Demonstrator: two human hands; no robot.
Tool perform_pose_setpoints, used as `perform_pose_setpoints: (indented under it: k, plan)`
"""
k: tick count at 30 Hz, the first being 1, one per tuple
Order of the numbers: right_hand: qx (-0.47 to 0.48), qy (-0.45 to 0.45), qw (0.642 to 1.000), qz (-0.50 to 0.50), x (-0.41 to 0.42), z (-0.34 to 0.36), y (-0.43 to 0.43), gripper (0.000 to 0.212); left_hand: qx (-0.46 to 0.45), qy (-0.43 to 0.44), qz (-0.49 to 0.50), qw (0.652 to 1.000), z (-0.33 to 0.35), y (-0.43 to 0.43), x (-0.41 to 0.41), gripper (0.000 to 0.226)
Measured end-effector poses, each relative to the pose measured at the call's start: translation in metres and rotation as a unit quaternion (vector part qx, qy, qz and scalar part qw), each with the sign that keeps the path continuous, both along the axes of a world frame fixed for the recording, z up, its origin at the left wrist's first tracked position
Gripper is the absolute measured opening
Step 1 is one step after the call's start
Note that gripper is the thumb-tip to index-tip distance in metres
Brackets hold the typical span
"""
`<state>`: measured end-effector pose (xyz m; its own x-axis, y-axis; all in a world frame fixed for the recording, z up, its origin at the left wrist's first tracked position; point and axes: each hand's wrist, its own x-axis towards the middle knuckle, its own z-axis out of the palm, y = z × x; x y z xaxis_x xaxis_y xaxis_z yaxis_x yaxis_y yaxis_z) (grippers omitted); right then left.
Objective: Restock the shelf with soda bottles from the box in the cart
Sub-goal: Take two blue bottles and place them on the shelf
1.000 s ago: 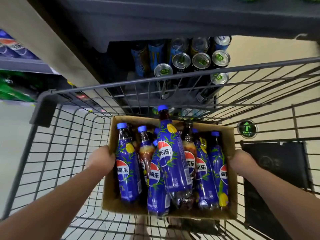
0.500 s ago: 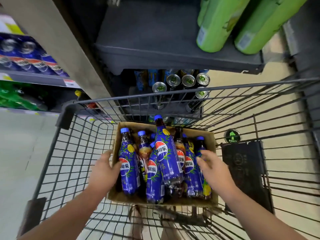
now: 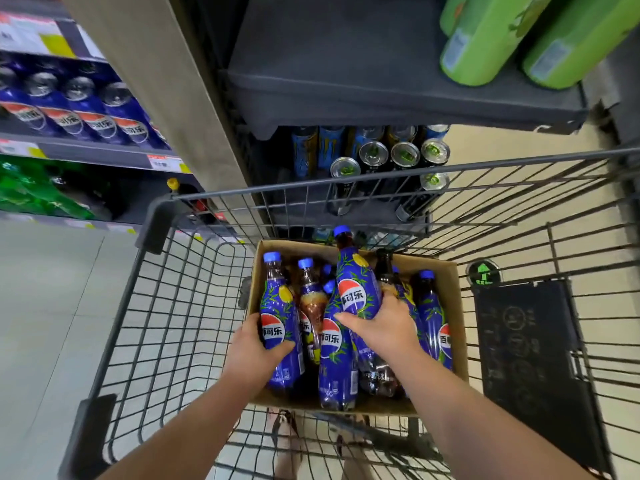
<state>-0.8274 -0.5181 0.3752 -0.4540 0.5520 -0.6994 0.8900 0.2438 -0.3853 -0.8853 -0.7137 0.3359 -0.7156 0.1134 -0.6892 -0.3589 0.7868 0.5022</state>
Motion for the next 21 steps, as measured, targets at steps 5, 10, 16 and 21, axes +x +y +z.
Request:
perform_pose_setpoints:
  k: [5, 10, 16, 21]
  plan:
    - [0.0, 0.014, 1.0, -0.023, -0.001, -0.005, -0.003, 0.084, 0.004, -0.033, 0.021, 0.999, -0.012, 0.01, -0.001, 0.066]
    - [-0.085, 0.094, 0.982, -0.137, 0.022, 0.003, -0.009, 0.052, 0.011, -0.064, 0.051, 0.997, -0.026, 0.009, -0.001, 0.07]
    - [-0.11, 0.13, 0.962, -0.214, 0.056, 0.028, -0.009, 0.063, 0.031, -0.073, 0.148, 0.986, -0.038, 0.019, 0.002, 0.075]
    - [-0.11, 0.142, 0.957, -0.226, 0.078, 0.035, -0.011, 0.064, 0.032, -0.066, 0.18, 0.981, -0.043, 0.028, 0.011, 0.078]
